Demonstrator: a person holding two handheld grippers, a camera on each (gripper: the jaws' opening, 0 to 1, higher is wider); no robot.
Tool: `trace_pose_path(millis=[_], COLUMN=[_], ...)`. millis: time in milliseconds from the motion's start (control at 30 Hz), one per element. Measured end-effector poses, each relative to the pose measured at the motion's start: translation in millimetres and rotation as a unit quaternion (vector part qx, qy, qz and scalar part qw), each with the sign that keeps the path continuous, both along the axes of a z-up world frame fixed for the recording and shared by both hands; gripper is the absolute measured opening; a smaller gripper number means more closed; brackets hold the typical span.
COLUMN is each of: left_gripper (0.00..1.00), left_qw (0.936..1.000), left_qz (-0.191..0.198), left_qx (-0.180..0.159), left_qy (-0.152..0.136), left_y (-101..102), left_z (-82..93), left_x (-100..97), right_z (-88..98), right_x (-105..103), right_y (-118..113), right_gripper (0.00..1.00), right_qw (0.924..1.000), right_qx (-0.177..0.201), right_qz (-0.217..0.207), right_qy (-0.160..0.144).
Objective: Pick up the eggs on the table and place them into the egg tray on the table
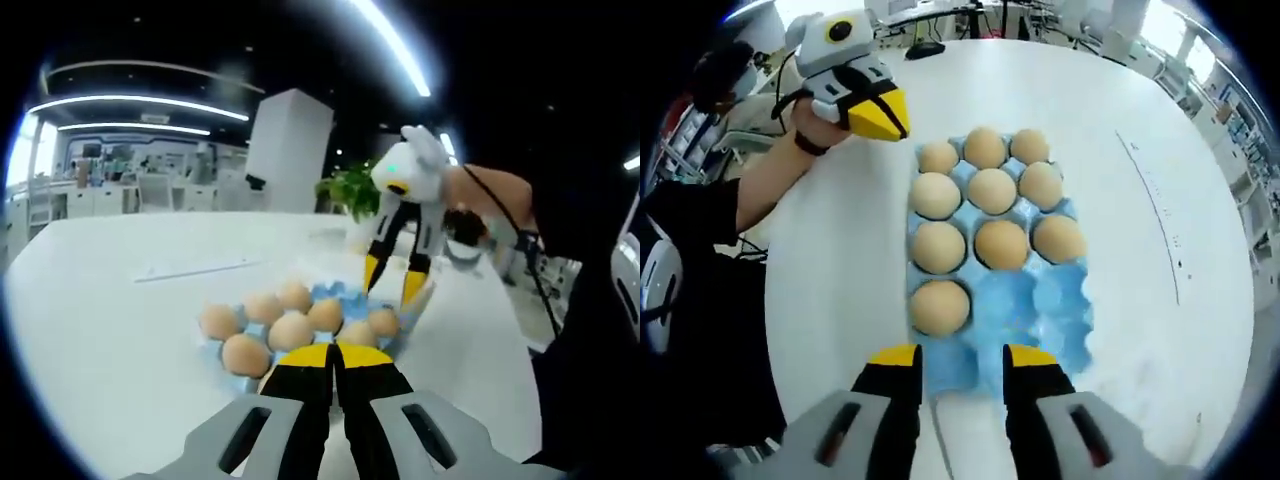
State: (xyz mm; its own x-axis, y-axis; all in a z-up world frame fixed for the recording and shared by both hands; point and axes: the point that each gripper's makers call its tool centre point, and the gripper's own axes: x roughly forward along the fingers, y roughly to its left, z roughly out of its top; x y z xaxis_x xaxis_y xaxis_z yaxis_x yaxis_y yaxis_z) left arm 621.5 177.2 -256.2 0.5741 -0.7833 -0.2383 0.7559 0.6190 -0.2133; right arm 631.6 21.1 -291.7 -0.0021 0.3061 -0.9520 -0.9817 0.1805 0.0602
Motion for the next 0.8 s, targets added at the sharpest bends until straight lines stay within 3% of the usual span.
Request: trace_pose_path(millis=[267, 800], left_gripper=[0.00, 0.00], left_qw=[1.0000, 0.9999], left_qz=[0.001, 0.004], left_qx=[0.003, 0.007], left_qy=[0.003, 0.007], left_y=[-0.3, 1.5], left_z=[-2.5, -5.3], left_x=[1.3, 4.1], right_z=[5.3, 3.3], right_x=[15.5, 24.5], right_y=[-37.1, -110.8], right_gripper=[0.34, 0.34], right_qw=[0.9993, 0.9952], right_qx=[-0.006, -0.028], right_qz=[-0.037, -0.093], right_qy=[-0.002, -0.007])
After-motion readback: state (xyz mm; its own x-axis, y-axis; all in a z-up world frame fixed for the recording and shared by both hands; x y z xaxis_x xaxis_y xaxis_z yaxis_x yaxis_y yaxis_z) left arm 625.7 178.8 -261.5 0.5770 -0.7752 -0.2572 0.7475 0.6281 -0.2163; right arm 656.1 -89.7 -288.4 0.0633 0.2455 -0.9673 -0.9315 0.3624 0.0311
